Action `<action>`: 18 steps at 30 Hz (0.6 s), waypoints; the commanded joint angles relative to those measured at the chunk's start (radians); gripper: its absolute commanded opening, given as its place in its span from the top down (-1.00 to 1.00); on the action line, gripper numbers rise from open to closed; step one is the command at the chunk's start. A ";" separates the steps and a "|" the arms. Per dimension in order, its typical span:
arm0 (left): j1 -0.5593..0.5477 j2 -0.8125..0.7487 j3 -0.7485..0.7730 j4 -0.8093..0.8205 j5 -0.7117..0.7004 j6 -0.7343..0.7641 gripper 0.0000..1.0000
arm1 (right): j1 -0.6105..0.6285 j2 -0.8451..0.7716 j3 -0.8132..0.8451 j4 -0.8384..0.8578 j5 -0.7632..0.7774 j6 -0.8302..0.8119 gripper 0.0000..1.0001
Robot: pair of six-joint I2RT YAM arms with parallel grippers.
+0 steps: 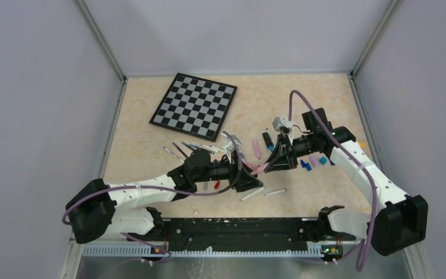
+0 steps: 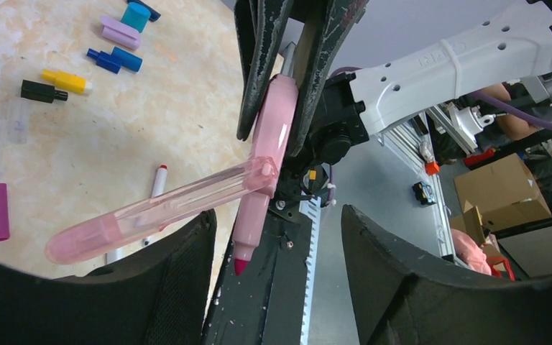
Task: Open the pen caps
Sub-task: Adjust the pen.
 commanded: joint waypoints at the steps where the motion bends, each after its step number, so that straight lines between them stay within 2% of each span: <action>1: 0.001 0.008 0.038 0.074 0.031 -0.024 -0.30 | 0.020 0.018 -0.010 0.059 -0.026 0.036 1.00; 5: 0.002 0.010 0.043 0.073 0.033 -0.023 -0.21 | 0.043 0.033 -0.010 0.064 -0.007 0.043 1.00; 18: 0.002 0.030 0.102 -0.035 0.033 -0.042 -0.20 | 0.079 0.074 -0.011 0.098 0.043 0.096 1.00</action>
